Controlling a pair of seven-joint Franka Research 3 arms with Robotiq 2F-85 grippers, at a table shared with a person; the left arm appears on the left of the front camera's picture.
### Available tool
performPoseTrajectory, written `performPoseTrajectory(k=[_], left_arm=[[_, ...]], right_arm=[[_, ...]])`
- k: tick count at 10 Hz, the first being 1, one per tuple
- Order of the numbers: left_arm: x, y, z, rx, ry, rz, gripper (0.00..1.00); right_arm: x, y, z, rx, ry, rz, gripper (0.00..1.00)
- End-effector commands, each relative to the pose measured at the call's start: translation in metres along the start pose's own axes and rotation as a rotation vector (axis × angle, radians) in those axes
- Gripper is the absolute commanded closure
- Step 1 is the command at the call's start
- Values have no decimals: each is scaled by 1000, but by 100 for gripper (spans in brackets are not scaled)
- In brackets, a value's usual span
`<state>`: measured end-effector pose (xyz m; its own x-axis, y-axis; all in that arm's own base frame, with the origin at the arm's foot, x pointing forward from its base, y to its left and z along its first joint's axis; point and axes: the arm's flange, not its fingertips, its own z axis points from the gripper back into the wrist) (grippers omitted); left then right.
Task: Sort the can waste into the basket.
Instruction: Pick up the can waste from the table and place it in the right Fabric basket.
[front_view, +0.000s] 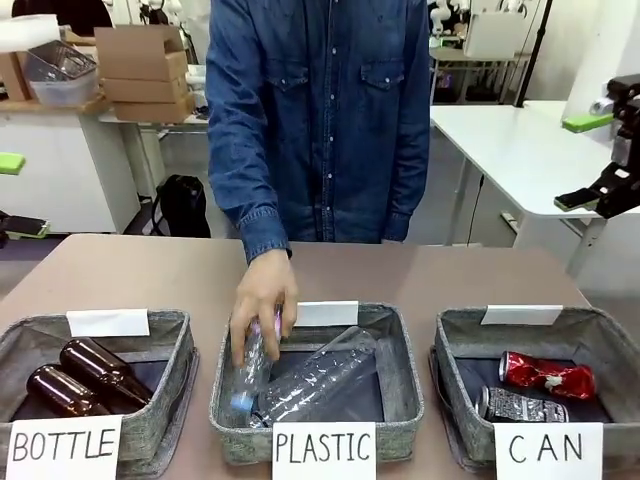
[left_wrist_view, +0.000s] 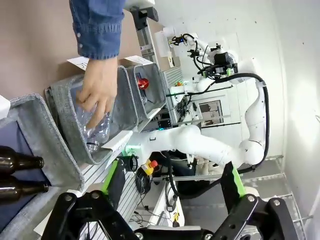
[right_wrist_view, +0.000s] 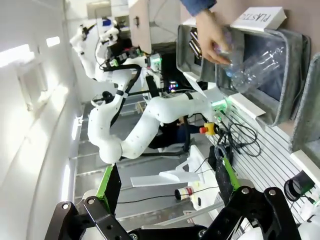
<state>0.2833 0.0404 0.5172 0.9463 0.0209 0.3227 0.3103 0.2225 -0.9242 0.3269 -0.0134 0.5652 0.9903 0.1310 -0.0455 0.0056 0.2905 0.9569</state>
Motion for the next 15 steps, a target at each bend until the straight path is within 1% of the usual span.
performPoseTrajectory(k=[1, 15], left_arm=[[-1, 0, 3, 0, 9, -17, 0], [-1, 0, 3, 0, 9, -17, 0]], right_arm=[[0, 0, 3, -16, 9, 21, 0], [0, 0, 3, -16, 9, 21, 0]])
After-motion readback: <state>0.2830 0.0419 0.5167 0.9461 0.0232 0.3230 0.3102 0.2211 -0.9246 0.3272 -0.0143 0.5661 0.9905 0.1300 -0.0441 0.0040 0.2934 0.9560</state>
